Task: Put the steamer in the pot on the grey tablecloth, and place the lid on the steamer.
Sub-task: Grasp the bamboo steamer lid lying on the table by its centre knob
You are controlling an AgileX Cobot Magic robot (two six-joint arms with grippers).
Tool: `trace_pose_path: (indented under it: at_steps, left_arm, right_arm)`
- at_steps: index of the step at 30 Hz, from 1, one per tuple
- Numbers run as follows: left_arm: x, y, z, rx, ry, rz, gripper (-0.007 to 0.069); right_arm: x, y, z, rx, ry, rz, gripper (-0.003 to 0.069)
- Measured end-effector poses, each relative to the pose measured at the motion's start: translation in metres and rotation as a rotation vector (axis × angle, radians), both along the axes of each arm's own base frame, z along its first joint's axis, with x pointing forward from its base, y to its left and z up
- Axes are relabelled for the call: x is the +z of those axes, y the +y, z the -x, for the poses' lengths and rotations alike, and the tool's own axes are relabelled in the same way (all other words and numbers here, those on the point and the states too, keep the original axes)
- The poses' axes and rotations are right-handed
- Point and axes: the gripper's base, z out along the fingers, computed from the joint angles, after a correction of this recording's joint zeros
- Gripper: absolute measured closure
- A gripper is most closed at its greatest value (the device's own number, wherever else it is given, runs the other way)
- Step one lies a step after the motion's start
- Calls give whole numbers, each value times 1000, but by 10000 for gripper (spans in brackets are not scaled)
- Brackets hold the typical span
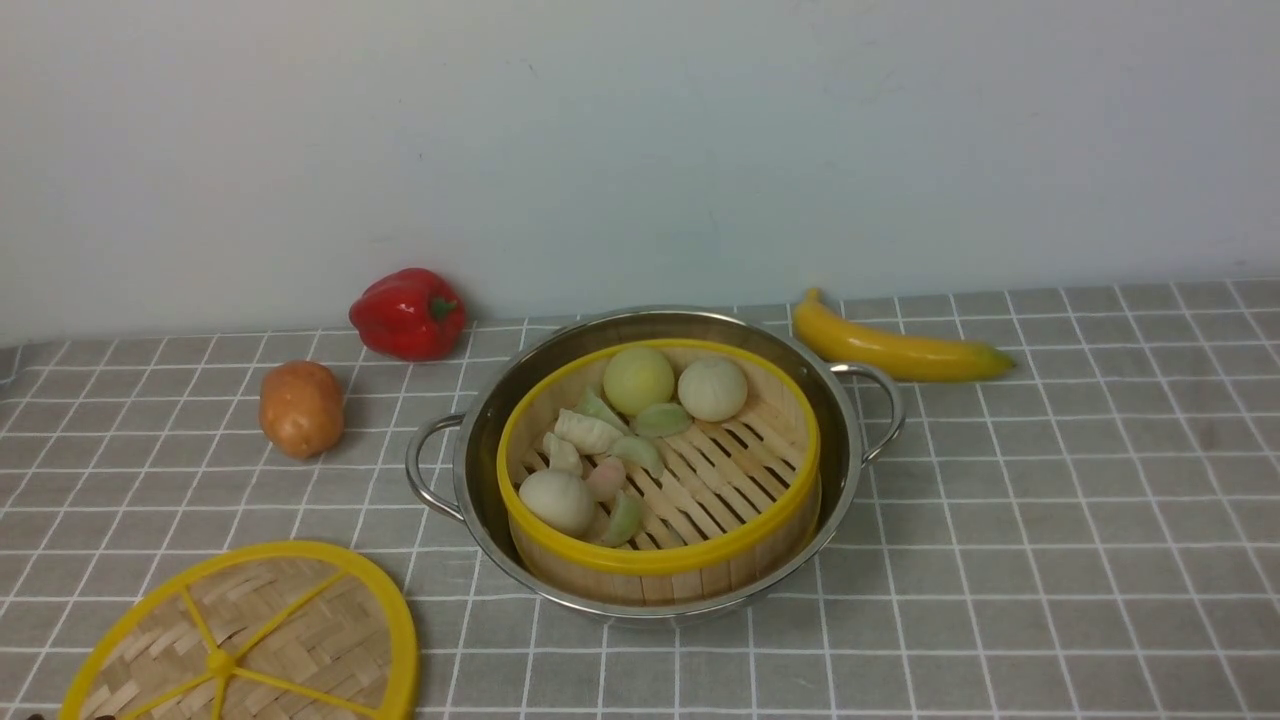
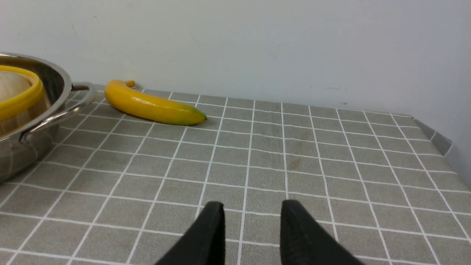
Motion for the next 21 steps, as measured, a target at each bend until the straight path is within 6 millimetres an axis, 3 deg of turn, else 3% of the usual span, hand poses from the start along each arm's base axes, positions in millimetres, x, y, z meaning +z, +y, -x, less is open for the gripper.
trace_pose_path:
  at_steps: [17, 21]
  left_arm:
    - [0, 0, 0, 0, 0, 2, 382]
    - [1, -2, 0, 2, -6, 102, 382]
  right_arm:
    - [0, 0, 0, 0, 0, -3, 419]
    - [0, 0, 0, 0, 0, -3, 419]
